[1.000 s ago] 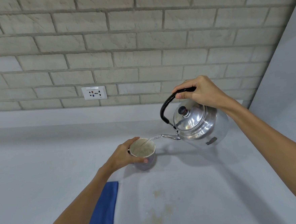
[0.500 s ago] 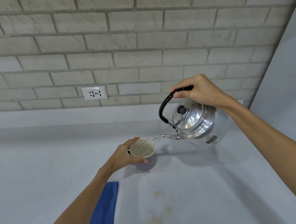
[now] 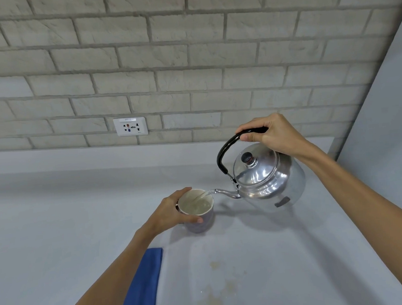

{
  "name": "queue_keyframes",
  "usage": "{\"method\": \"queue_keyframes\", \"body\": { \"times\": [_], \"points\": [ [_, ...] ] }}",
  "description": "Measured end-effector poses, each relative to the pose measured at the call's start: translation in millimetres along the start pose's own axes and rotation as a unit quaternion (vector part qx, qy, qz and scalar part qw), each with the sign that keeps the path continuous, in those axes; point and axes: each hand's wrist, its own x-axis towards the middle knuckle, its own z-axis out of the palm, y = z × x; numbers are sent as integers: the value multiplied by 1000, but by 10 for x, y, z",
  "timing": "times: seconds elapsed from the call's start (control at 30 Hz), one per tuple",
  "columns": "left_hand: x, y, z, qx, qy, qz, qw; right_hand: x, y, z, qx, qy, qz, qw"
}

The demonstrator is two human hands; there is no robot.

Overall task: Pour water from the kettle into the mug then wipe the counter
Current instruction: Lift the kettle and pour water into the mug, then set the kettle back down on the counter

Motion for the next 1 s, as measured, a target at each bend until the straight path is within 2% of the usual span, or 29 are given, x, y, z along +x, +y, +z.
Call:
{"method": "queue_keyframes", "body": {
  "times": [0.3, 0.57, 0.7, 0.83, 1.0],
  "points": [
    [-6, 0, 0, -3, -6, -8, 1000, -193, 363, 114, 116, 70, 49, 990],
    [-19, 36, -23, 3, -20, -5, 1000, -197, 316, -21, 187, 138, 26, 972],
    [-56, 180, -79, -49, -10, 0, 999, -151, 250, -137, 230, 178, 12, 957],
    [51, 553, -165, -27, 60, 68, 996, -154, 176, -215, 244, 199, 0, 949],
    [197, 1241, -180, -81, 125, 188, 971, -195, 239, -181, 244, 202, 0, 948]
  ]
}}
